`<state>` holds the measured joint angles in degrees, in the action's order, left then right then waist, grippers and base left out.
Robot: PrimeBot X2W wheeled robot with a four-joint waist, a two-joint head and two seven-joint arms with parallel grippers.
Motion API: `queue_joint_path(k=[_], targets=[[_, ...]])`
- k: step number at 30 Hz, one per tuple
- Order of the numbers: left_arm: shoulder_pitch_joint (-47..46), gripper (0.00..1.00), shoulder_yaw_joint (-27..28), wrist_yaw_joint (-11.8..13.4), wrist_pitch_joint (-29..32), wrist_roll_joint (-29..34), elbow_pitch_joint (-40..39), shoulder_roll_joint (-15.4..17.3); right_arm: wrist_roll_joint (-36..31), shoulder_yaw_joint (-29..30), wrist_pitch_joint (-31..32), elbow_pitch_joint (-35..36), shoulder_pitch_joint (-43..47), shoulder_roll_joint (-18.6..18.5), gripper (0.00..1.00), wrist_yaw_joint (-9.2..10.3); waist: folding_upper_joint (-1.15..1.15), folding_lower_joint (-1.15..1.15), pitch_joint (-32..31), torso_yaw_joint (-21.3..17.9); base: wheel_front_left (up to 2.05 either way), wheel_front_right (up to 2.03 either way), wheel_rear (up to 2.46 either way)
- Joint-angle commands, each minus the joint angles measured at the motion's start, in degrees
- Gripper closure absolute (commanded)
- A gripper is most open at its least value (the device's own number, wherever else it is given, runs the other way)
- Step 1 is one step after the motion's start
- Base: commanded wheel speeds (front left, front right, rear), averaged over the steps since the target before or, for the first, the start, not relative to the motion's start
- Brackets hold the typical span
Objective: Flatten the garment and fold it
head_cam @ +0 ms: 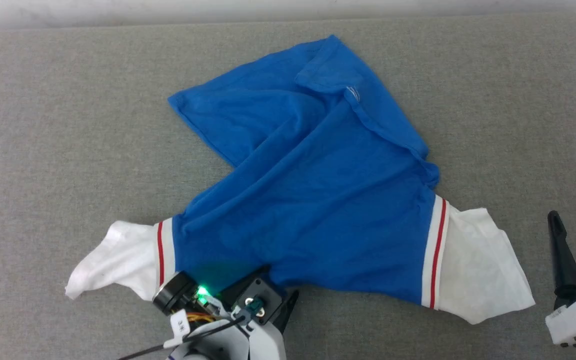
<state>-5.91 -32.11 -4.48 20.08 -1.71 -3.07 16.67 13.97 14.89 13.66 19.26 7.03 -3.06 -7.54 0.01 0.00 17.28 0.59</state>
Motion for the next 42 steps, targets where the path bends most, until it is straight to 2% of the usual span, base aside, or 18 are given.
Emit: queue_joint_path(k=[1,2,3,4,9,12,16,17,18,19,21,24,28,30,33,36,39,42], targets=[[-1.39,0.0,-0.71,-0.13,-0.12,0.84,2.16,0.17,0.28,0.09,-0.31,-0.2,-1.03,0.18,0.0,0.05,-0.01,0.0,0.17,-0.19,0.0,0.0,0.0],[-1.84,0.0,-1.31,-0.46,0.14,0.77,3.62,0.01,0.28,0.11,-0.29,-0.23,-1.11,0.18,0.0,0.05,-0.01,0.0,0.17,-0.23,0.0,0.0,0.0],[-2.28,0.69,-1.7,-0.74,0.04,0.13,4.45,-0.55,0.26,0.15,-0.27,-0.26,-1.2,0.18,0.0,0.05,-0.01,0.0,0.15,-0.27,0.0,0.0,0.0],[-2.75,1.0,-1.78,-0.91,-0.39,-0.81,4.73,-1.38,0.28,0.25,-0.29,-0.27,-1.3,0.18,0.0,0.05,-0.01,0.0,0.11,-0.3,0.0,0.0,0.0],[-5.44,1.0,-1.98,-1.92,-1.23,-8.63,1.7,-7.11,0.47,0.87,-0.37,-0.46,-1.27,0.18,0.0,0.05,-0.01,0.0,-0.55,0.26,0.0,0.0,0.0],[-7.3,1.0,-4.48,-2.66,0.71,-16.64,-2.69,-10.42,0.89,0.46,-0.4,-0.75,-1.3,0.18,0.0,0.05,-0.01,0.0,-0.87,0.49,0.0,0.0,0.0],[-9.72,1.0,-7.35,-2.88,4.02,-22.57,-6.71,-11.47,1.13,0.2,-0.55,-1.15,-1.32,0.18,0.0,0.05,-0.01,0.0,-1.06,0.65,0.0,0.0,0.0],[-10.34,0.8,-8.18,-2.91,5.6,-23.32,-6.73,-11.13,1.22,0.07,-0.6,-1.35,-1.27,0.18,0.0,0.05,-0.01,0.0,-1.11,0.7,0.0,0.0,0.0],[-10.67,0.55,-8.68,-2.92,7.1,-23.78,-6.07,-10.63,1.33,-0.08,-0.61,-1.55,-1.23,0.18,0.0,0.05,-0.01,0.0,-1.16,0.73,0.0,0.0,0.0],[-11.14,0.0,-9.16,-2.92,8.48,-23.17,-4.92,-9.6,1.42,-0.27,-0.62,-1.73,-1.23,0.18,0.0,0.05,-0.01,0.0,-1.21,0.69,0.0,0.0,0.0],[-11.8,0.0,-10.27,-2.8,9.36,-21.29,-2.51,-7.96,1.48,-0.65,-0.6,-1.94,-1.3,0.18,0.0,0.05,-0.01,0.0,-1.24,0.49,0.0,0.0,0.0],[-10.71,0.0,-10.45,-2.16,7.33,-20.6,0.34,-7.91,1.38,-0.58,-0.58,-2.11,-1.27,0.18,0.0,0.05,-0.01,0.0,-1.51,0.43,0.0,0.0,0.0],[-7.62,0.0,-7.04,-0.56,-0.65,-24.03,-0.67,-10.19,1.07,-0.3,-0.33,-2.05,-0.82,0.18,0.0,0.05,-0.01,0.0,-2.42,0.87,0.0,0.0,0.0],[-6.21,0.0,-3.11,1.85,-7.8,-24.85,-2.82,-11.19,0.48,-1.01,-0.17,-1.58,-0.94,0.18,0.0,0.05,-0.01,0.0,-3.14,1.28,0.0,0.0,0.0],[-4.38,0.0,2.8,7.04,-19.08,-21.34,-5.39,-11.22,-0.75,-3.48,0.77,-0.47,-2.05,-0.65,0.0,0.05,-0.01,0.0,-4.13,1.97,0.0,0.0,0.0],[-1.41,0.0,7.62,12.35,-27.63,-17.24,-6.86,-10.04,-0.29,-7.84,2.7,0.5,-5.14,-3.22,0.0,0.05,-0.01,0.0,-4.69,2.83,0.0,0.0,0.0],[2.07,0.0,10.77,16.05,-31.96,-14.79,-7.12,-8.76,1.75,-13.39,5.59,0.86,-10.32,-6.79,0.0,0.05,-0.01,0.0,-4.68,4.02,0.0,0.0,0.0],[4.69,0.0,11.4,16.85,-32.97,-14.72,-6.97,-8.42,5.07,-19.2,9.93,-0.37,-16.41,-10.15,0.0,0.05,-0.01,0.0,-4.16,5.58,0.0,0.0,0.0]])
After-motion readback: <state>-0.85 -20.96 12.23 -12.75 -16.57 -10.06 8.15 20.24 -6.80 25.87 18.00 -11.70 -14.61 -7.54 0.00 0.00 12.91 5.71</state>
